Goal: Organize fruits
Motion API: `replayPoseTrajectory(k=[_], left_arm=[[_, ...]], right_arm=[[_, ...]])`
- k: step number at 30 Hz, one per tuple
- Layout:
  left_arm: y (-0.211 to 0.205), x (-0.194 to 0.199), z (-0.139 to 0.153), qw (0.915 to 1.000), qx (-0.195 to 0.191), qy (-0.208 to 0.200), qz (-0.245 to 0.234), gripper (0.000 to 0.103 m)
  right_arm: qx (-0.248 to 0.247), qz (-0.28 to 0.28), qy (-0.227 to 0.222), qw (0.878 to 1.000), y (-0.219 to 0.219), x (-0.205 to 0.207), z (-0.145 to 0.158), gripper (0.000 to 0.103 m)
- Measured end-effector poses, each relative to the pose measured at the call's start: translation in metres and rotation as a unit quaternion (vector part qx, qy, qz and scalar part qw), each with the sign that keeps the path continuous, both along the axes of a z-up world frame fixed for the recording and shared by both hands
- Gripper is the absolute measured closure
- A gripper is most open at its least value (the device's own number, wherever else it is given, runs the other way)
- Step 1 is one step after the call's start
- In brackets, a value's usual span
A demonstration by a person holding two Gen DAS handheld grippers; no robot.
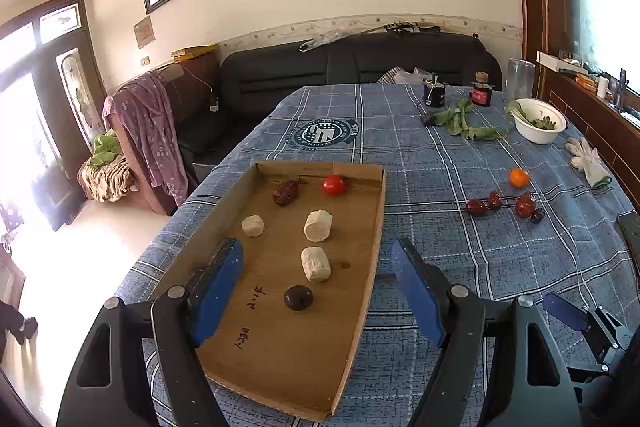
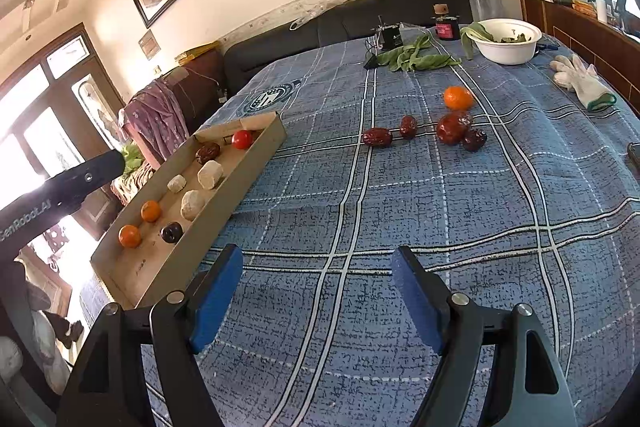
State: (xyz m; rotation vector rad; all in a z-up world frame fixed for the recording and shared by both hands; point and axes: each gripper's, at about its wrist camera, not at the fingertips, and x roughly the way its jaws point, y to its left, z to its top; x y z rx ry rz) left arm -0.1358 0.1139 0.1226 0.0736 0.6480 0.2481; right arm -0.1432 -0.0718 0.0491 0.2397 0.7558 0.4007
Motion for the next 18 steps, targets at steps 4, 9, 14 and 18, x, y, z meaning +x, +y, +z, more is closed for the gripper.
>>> replayPoseTrajectory(k=[4,9,14,18], left_arm=[[0.000,0.002,-0.003,1.0000,-0.001,0.006,-0.002,0.027],[-0.002,0.005,-0.007,0.9998,-0.012,0.012,-0.012,0.027],[-0.003,0.009,-0.010,0.9987,-0.031,0.024,-0.031,0.027],[0.003,0.013,-0.013,0.9960,-0.073,0.035,-0.038,0.027]], right_arm=[[-0.013,0.004,0.006,1.000,-0.008,-0.002,-0.002,0.019],[-0.029,-0.010,0.018,0.999,-0.030,-0.004,-0.006,0.019],[-0.045,-0.032,0.020,0.998,-0.054,-0.005,-0.009,0.019],[-0.087,-0.047,0.006,0.995,-0.078,-0.006,-0.003,0.019]])
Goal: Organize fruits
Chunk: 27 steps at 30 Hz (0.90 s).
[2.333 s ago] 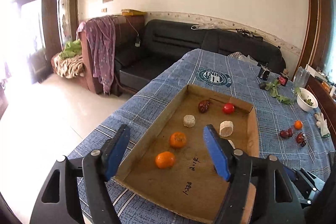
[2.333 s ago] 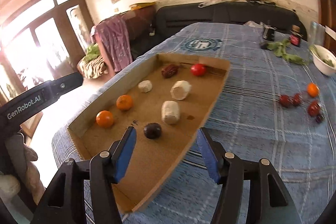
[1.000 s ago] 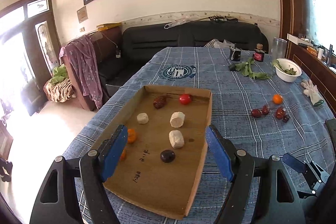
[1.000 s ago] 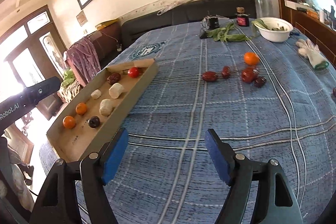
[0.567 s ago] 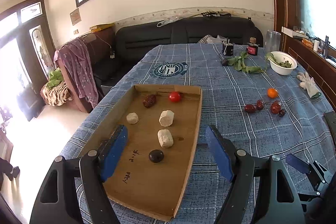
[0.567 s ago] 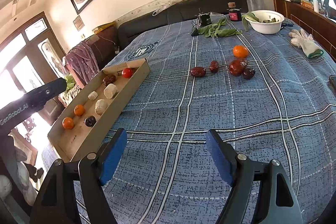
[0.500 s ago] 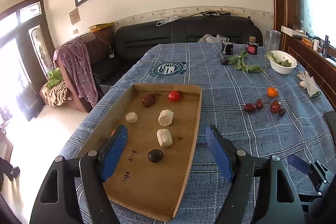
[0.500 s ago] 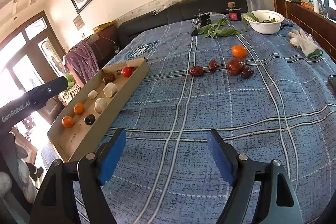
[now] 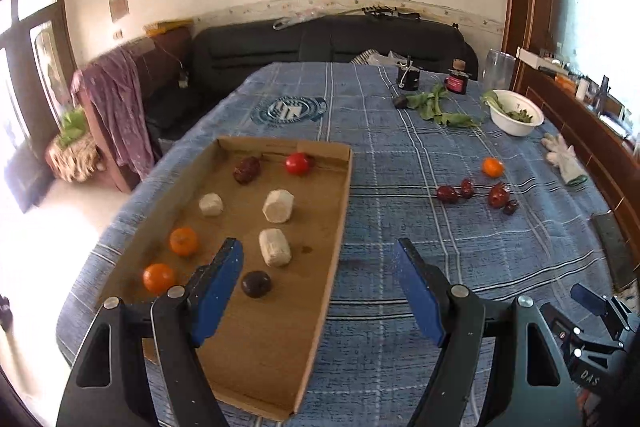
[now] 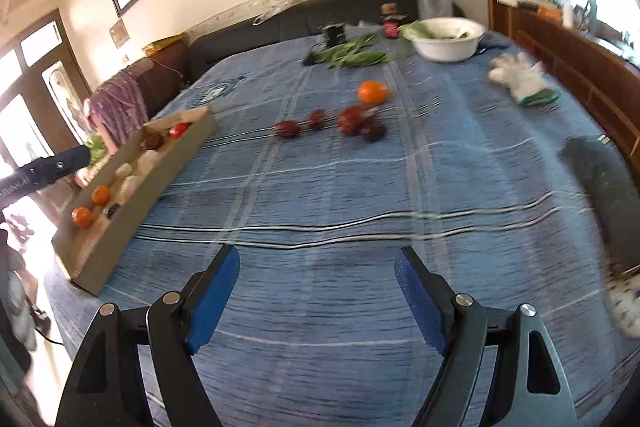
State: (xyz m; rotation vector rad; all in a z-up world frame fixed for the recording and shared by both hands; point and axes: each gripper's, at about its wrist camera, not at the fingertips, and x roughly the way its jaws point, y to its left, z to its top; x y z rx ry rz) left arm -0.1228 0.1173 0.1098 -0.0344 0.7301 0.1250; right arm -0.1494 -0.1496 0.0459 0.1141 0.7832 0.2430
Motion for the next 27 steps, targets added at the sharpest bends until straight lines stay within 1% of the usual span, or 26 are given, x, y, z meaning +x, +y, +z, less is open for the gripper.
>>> replayPoseTrajectory(k=[3,5,8,11,14,15,16,18,19,21,23,24,25,26,27], left_arm=[[-0.002,0.001,-0.005,0.9997,-0.024,0.005,-0.008,0.027],[-0.009,0.002,-0.008,0.9993,-0.032,0.009,-0.018,0.027],[-0.023,0.002,-0.013,0.9979,-0.045,0.015,-0.044,0.027],[-0.032,0.001,-0.014,0.9976,-0.036,0.017,-0.057,0.027],[-0.036,0.005,-0.010,0.9975,-0.031,0.016,-0.061,0.027],[-0.037,0.007,-0.007,0.9976,-0.029,0.014,-0.062,0.027],[-0.039,0.010,-0.003,0.9978,-0.025,0.009,-0.062,0.027],[-0.041,0.017,0.008,0.9978,-0.023,-0.007,-0.062,0.027],[-0.042,0.023,0.013,0.9975,-0.028,-0.014,-0.063,0.027],[-0.044,0.037,0.016,0.9972,-0.035,-0.012,-0.065,0.027],[-0.047,0.049,0.014,0.9964,-0.052,-0.003,-0.067,0.027],[-0.049,0.053,0.012,0.9961,-0.056,0.000,-0.069,0.027],[-0.051,0.056,0.009,0.9959,-0.058,0.004,-0.070,0.027],[-0.054,0.058,0.005,0.9957,-0.056,0.010,-0.072,0.027],[-0.057,0.061,0.000,0.9952,-0.054,0.016,-0.079,0.027]], right_arm=[[-0.015,-0.010,-0.002,1.000,-0.017,0.006,0.011,0.019],[-0.015,-0.019,-0.009,1.000,-0.029,0.012,0.022,0.019],[-0.017,-0.031,-0.034,0.999,-0.040,0.021,0.046,0.019],[-0.022,-0.033,-0.074,0.996,-0.043,0.032,0.079,0.019],[-0.015,-0.035,-0.118,0.992,-0.043,0.047,0.119,0.019],[-0.016,-0.039,-0.144,0.989,-0.043,0.053,0.139,0.019],[-0.020,-0.042,-0.163,0.986,-0.042,0.057,0.152,0.018],[-0.033,-0.047,-0.197,0.979,-0.035,0.069,0.174,0.008],[-0.039,-0.046,-0.205,0.977,-0.031,0.076,0.179,0.008],[-0.049,-0.043,-0.205,0.976,-0.022,0.093,0.175,0.008],[-0.041,-0.034,-0.176,0.983,-0.015,0.114,0.154,0.008],[-0.035,-0.030,-0.159,0.986,-0.012,0.123,0.142,0.010],[-0.028,-0.027,-0.139,0.990,-0.010,0.133,0.126,0.014],[-0.021,-0.023,-0.122,0.992,-0.008,0.141,0.112,0.026],[-0.013,-0.019,-0.105,0.994,-0.006,0.150,0.098,0.037]])
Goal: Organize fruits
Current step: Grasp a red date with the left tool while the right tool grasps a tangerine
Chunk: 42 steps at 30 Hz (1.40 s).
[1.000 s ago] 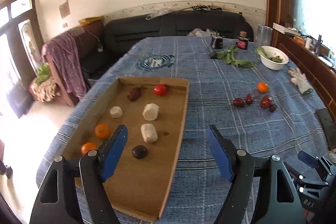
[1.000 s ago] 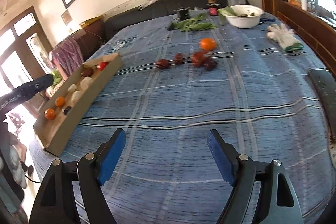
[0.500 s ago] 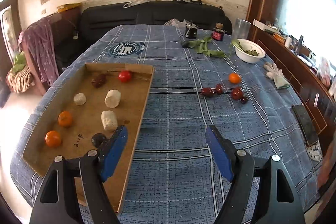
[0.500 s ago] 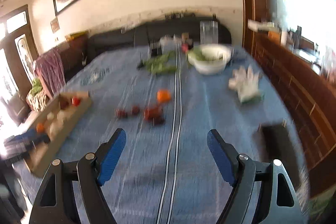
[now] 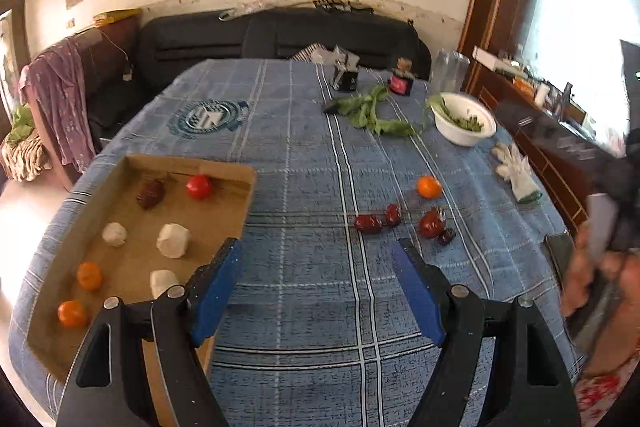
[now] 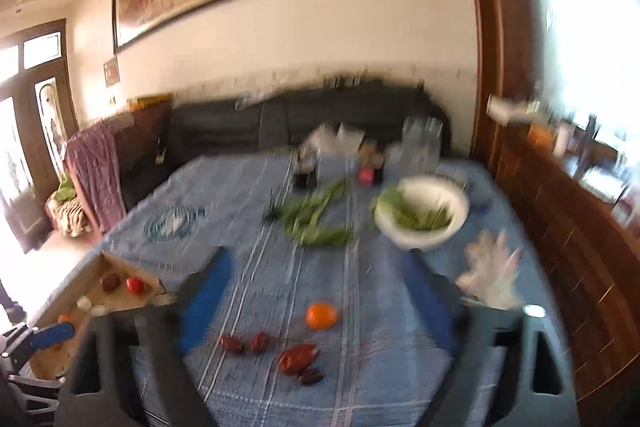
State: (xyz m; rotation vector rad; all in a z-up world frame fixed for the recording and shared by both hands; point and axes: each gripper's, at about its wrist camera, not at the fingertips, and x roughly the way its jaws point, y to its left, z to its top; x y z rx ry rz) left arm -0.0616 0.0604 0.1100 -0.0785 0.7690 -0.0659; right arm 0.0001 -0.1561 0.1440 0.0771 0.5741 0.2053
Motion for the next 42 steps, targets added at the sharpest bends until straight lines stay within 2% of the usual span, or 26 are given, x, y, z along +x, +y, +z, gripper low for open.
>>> replayPoseTrajectory(k=[2,5,12,14,17,18,21,24,28,30,34,40,41,42], left_arm=[[-0.003,0.003,-0.006,1.0000,0.003,0.007,-0.004,0.027],[-0.001,0.012,-0.015,0.9998,-0.001,0.019,0.002,0.027],[-0.006,0.042,-0.042,0.9989,-0.010,0.046,0.001,0.027],[-0.011,0.050,-0.047,0.9988,-0.025,0.041,-0.010,0.027],[-0.027,0.064,-0.054,0.9986,-0.026,0.029,-0.036,0.028],[-0.032,0.068,-0.057,0.9983,-0.024,0.026,-0.047,0.032],[-0.050,0.086,-0.067,0.9963,-0.021,0.038,-0.074,0.057],[-0.058,0.098,-0.074,0.9957,-0.025,0.036,-0.082,0.059],[-0.052,0.107,-0.079,0.9956,-0.039,0.031,-0.079,0.059],[-0.047,0.112,-0.084,0.9952,-0.040,0.039,-0.081,0.059],[-0.043,0.119,-0.094,0.9912,-0.070,0.061,-0.094,0.059],[-0.050,0.122,-0.102,0.9878,-0.076,0.076,-0.113,0.060],[-0.052,0.123,-0.102,0.9880,-0.074,0.074,-0.113,0.061],[-0.054,0.122,-0.102,0.9882,-0.067,0.074,-0.116,0.069]], right_arm=[[0.014,0.006,0.024,1.000,-0.001,0.015,-0.022,0.039],[0.019,-0.007,0.035,0.999,-0.006,0.031,-0.043,0.041],[0.028,-0.026,0.048,0.998,-0.027,0.051,-0.063,0.041],[0.045,-0.024,0.058,0.997,-0.036,0.056,-0.072,0.041],[0.070,-0.024,0.081,0.994,-0.050,0.070,-0.086,0.041],[0.085,-0.021,0.092,0.992,-0.054,0.074,-0.091,0.041],[0.131,-0.010,0.121,0.984,-0.063,0.084,-0.104,0.041],[0.142,0.004,0.133,0.981,-0.058,0.088,-0.110,0.041],[0.138,0.024,0.145,0.980,-0.045,0.089,-0.113,0.041],[0.129,0.028,0.148,0.980,-0.040,0.089,-0.115,0.041],[0.108,0.030,0.158,0.981,-0.031,0.089,-0.119,0.041],[0.062,0.032,0.157,0.985,-0.016,0.090,-0.122,0.043],[0.052,0.032,0.156,0.986,-0.013,0.089,-0.122,0.046],[0.041,0.030,0.154,0.987,-0.010,0.088,-0.122,0.049]])
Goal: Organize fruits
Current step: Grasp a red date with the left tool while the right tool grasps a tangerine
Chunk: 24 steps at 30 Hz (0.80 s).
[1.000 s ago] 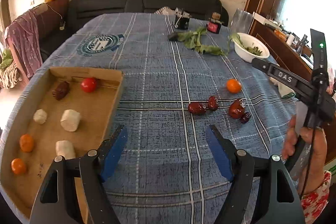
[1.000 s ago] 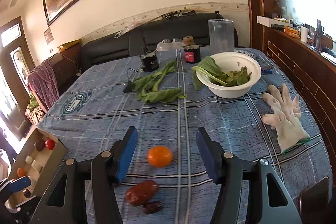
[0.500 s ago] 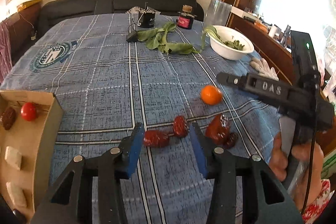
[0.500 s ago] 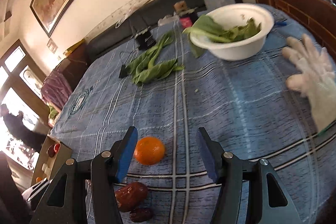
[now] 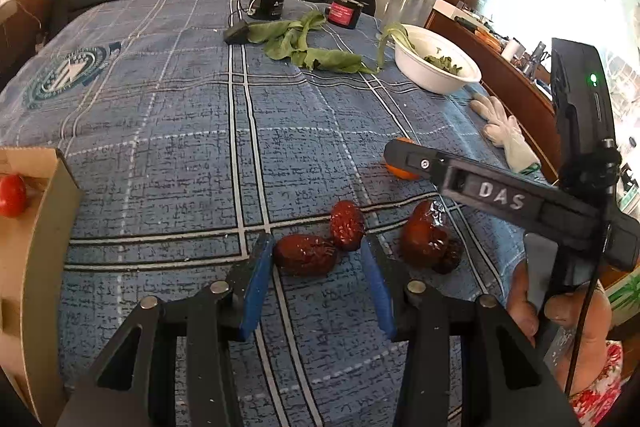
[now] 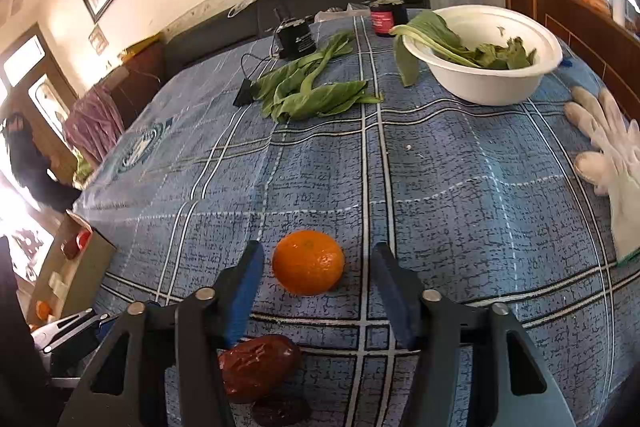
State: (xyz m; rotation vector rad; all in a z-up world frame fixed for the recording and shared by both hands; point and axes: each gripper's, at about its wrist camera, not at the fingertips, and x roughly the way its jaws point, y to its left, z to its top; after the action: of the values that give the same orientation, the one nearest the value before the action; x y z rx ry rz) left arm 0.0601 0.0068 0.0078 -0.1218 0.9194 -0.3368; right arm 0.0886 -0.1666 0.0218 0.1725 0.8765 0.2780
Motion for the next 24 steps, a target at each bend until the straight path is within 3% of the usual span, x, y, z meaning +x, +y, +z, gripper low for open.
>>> replayPoseTrajectory(k=[3,19,24], left_arm=[[-0.001,-0.002,-0.001,1.0000,-0.004,0.001,-0.004,0.072],[0.013,-0.006,0.009,0.9990,-0.019,-0.037,0.019,0.072],[0.024,-0.031,0.032,0.9980,-0.018,-0.051,0.034,0.072]], right_arm=[[-0.004,0.012,-0.002,1.000,0.005,-0.002,0.001,0.065],[0.018,-0.017,-0.040,0.999,-0.003,-0.018,0.021,0.065],[0.019,-0.020,-0.053,0.998,0.005,-0.038,0.040,0.065]])
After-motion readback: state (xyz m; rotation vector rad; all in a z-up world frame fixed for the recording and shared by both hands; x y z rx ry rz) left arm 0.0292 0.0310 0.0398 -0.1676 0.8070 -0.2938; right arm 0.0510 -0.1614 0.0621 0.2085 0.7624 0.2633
